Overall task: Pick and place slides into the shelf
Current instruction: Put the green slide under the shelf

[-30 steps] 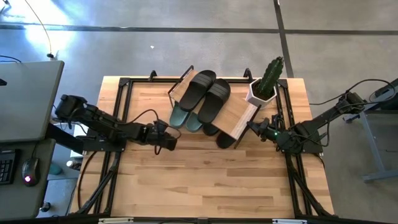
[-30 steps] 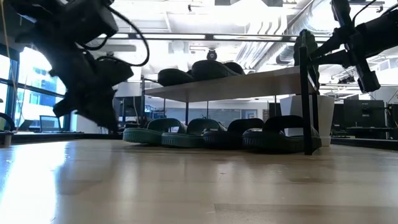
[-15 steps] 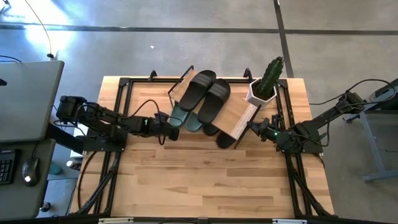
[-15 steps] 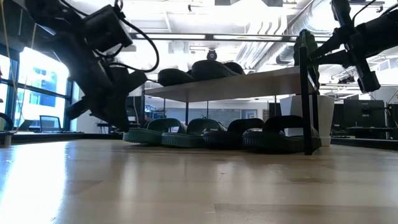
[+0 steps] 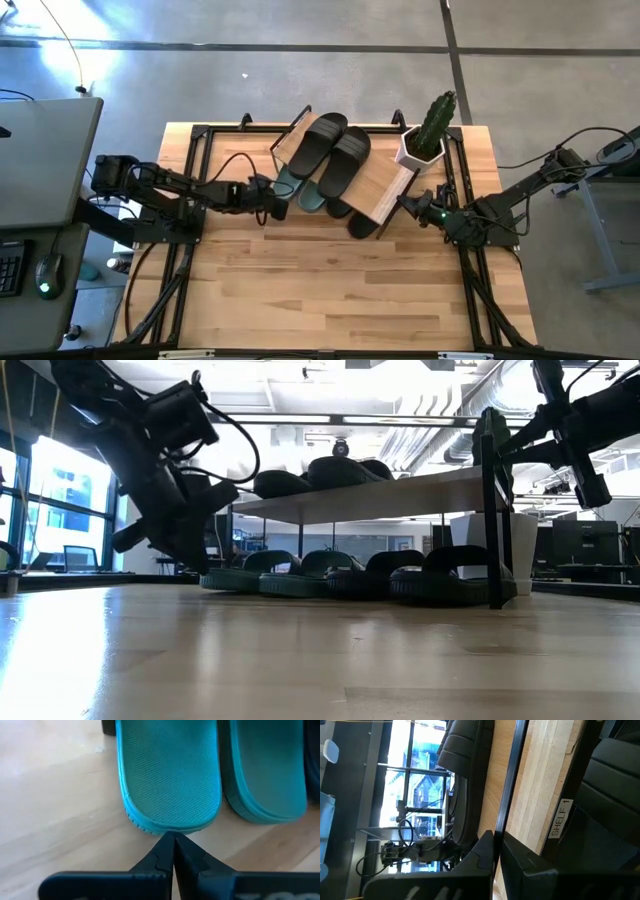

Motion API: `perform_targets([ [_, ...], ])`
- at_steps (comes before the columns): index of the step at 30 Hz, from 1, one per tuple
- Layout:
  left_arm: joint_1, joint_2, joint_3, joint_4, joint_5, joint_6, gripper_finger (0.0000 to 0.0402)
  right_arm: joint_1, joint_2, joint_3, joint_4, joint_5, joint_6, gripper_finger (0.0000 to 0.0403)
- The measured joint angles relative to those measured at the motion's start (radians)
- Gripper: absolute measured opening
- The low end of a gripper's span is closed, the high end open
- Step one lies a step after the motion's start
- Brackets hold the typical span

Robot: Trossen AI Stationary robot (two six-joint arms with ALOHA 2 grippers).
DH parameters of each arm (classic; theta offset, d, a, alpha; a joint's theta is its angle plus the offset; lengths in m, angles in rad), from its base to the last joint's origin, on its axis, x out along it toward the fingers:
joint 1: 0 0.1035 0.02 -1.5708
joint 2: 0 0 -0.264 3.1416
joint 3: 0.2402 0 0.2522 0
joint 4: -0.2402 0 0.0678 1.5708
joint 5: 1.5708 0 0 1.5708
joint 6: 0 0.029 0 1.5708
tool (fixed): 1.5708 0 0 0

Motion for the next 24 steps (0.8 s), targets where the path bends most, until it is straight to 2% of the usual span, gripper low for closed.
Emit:
perform_targets([
  [10,0.063,0.0,0.0,0.005,-0.022,0.052,0.0,0.0,0.0,0.0,0.002,-0.006,0.0,0.0],
  [24,0.07,0.024,0.001,0.113,-0.034,0.104,0.0,0.0,0.0,0.0,0.003,-0.011,0.0,0.0],
])
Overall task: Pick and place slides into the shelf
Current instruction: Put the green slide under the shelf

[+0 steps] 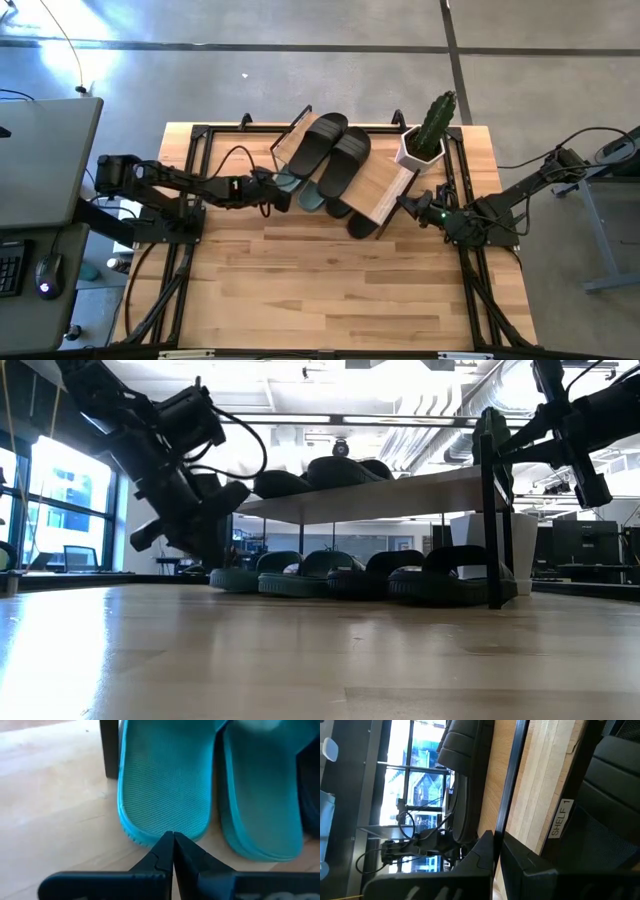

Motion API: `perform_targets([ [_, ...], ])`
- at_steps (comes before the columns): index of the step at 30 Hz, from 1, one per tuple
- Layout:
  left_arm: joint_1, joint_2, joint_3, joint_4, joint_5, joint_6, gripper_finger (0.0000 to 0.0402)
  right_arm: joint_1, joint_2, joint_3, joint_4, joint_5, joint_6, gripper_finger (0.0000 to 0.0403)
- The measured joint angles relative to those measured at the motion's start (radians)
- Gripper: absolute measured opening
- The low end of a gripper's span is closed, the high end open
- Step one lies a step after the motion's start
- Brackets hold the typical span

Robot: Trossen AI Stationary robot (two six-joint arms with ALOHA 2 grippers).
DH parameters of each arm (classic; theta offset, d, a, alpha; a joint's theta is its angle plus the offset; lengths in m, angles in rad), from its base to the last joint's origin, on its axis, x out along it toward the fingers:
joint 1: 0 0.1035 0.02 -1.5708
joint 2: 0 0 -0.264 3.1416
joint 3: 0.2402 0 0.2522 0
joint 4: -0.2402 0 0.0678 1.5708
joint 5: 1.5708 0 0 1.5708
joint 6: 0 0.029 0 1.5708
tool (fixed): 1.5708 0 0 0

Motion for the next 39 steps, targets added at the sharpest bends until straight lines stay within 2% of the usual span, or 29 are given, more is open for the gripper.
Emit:
perform_targets([
  [8,-0.004,0.075,0.0,0.053,0.001,-0.002,0.0,0.0,0.0,0.0,0.002,-0.006,-0.003,0.0],
  [18,-0.003,0.074,0.0,0.125,0.005,0.046,0.0,0.0,0.0,0.0,0.002,-0.005,-0.011,0.0],
  [28,-0.003,0.074,0.0,0.122,0.001,0.049,0.0,0.0,0.0,0.0,0.001,-0.004,-0.011,0.0],
  [34,-0.004,0.073,0.0,0.106,0.043,0.043,0.0,0.0,0.0,0.0,0.001,-0.004,-0.011,0.0],
  [39,-0.047,0.042,0.0,0.103,0.02,0.038,0.0,0.0,0.0,0.0,-0.001,-0.005,-0.011,0.0],
])
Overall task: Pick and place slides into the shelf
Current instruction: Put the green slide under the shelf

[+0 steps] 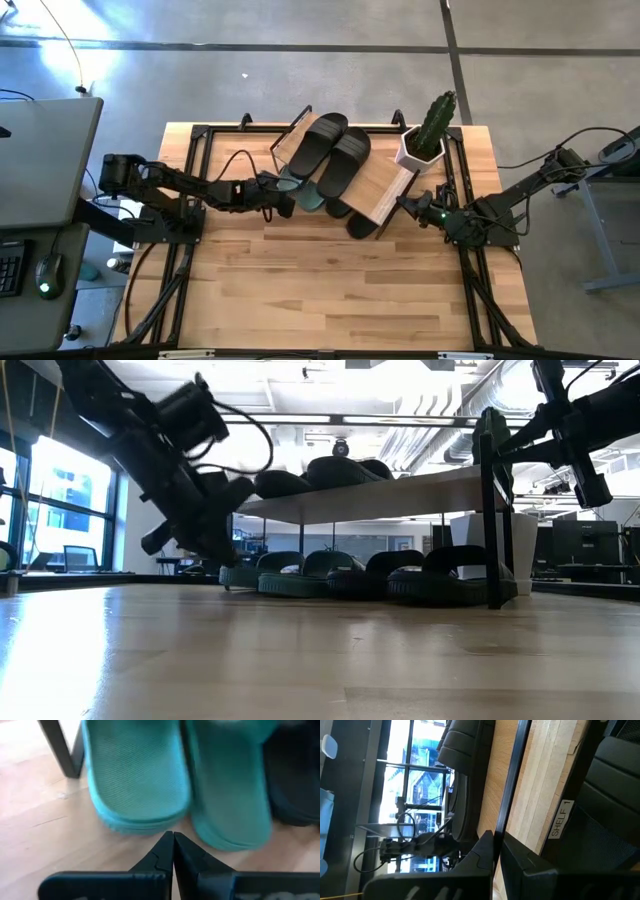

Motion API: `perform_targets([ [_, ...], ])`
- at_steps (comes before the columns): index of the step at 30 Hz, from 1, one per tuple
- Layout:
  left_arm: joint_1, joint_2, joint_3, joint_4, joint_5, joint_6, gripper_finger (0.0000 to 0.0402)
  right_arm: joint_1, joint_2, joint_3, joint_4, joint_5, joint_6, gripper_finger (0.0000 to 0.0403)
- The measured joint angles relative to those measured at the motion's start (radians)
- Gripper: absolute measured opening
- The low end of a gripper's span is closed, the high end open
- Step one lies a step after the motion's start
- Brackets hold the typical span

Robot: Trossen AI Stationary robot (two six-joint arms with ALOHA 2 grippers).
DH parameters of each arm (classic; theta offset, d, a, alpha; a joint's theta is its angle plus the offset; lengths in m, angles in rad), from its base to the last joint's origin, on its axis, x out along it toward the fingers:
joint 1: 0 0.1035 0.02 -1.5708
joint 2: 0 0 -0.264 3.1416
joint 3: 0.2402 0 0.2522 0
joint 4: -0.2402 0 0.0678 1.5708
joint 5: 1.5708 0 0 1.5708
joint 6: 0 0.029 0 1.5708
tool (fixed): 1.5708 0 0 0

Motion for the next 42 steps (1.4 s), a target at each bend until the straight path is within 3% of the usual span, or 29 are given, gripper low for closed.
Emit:
perform_targets([
  [8,-0.074,-0.116,0.0,-0.149,-0.056,-0.034,0.0,0.0,0.0,0.0,-0.002,0.0,0.0,0.0],
  [13,-0.121,-0.127,0.0,-0.067,0.064,0.022,0.0,0.0,0.0,0.0,-0.002,-0.002,0.0,0.0],
  [17,-0.149,-0.077,0.001,0.062,0.078,0.027,0.0,0.0,0.0,0.0,-0.005,-0.002,0.0,0.0],
  [28,-0.146,0.081,0.001,0.164,0.127,0.003,0.0,0.0,0.0,0.0,-0.009,-0.003,0.0,0.0],
  [42,-0.146,0.27,0.134,0.187,0.036,0.057,0.0,0.0,0.0,0.0,-0.009,-0.004,0.0,0.0],
])
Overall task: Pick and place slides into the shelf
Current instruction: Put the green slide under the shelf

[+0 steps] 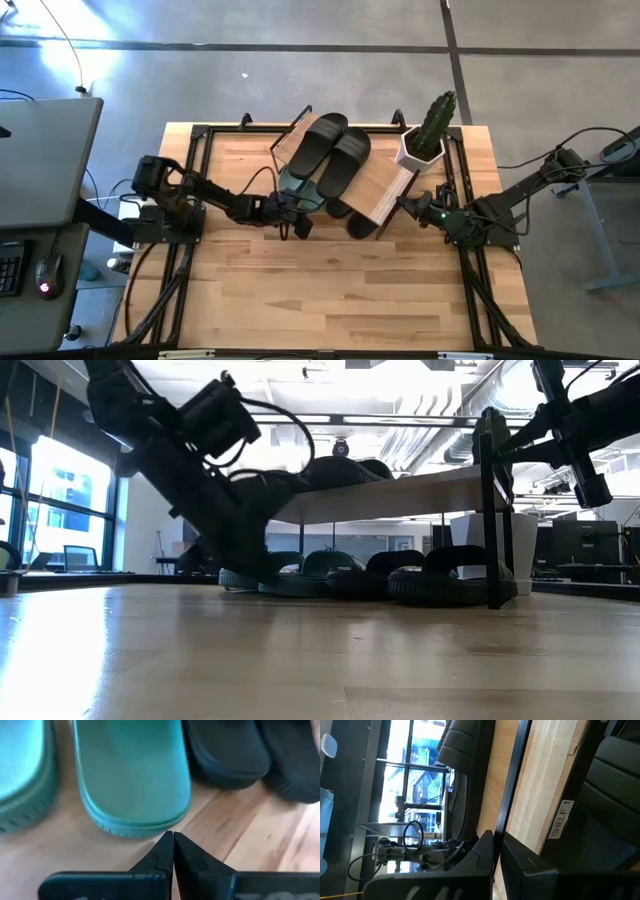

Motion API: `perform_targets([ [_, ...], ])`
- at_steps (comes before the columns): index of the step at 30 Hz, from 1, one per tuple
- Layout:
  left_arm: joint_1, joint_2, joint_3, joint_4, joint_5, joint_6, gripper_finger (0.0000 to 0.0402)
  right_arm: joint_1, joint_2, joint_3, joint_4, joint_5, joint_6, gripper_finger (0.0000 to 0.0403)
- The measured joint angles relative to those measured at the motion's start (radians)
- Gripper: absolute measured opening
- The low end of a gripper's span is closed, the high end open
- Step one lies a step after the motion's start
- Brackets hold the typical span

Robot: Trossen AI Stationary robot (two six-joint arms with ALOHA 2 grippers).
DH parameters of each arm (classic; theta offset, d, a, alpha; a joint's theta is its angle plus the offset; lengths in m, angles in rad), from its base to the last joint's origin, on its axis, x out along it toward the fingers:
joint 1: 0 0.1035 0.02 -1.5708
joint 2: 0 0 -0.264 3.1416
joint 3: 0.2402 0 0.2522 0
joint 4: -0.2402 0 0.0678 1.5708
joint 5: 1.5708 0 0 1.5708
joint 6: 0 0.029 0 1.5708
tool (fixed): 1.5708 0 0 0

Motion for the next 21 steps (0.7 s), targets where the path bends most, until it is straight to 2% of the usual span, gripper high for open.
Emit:
perform_targets([
  [16,0.0,0.033,0.013,0.004,-0.067,-0.001,0.0,0.0,0.0,0.0,0.0,0.003,0.0,0.0],
  [21,0.0,0.033,0.013,0.061,-0.08,0.037,0.0,0.0,0.0,0.0,0.0,0.004,0.0,0.0],
])
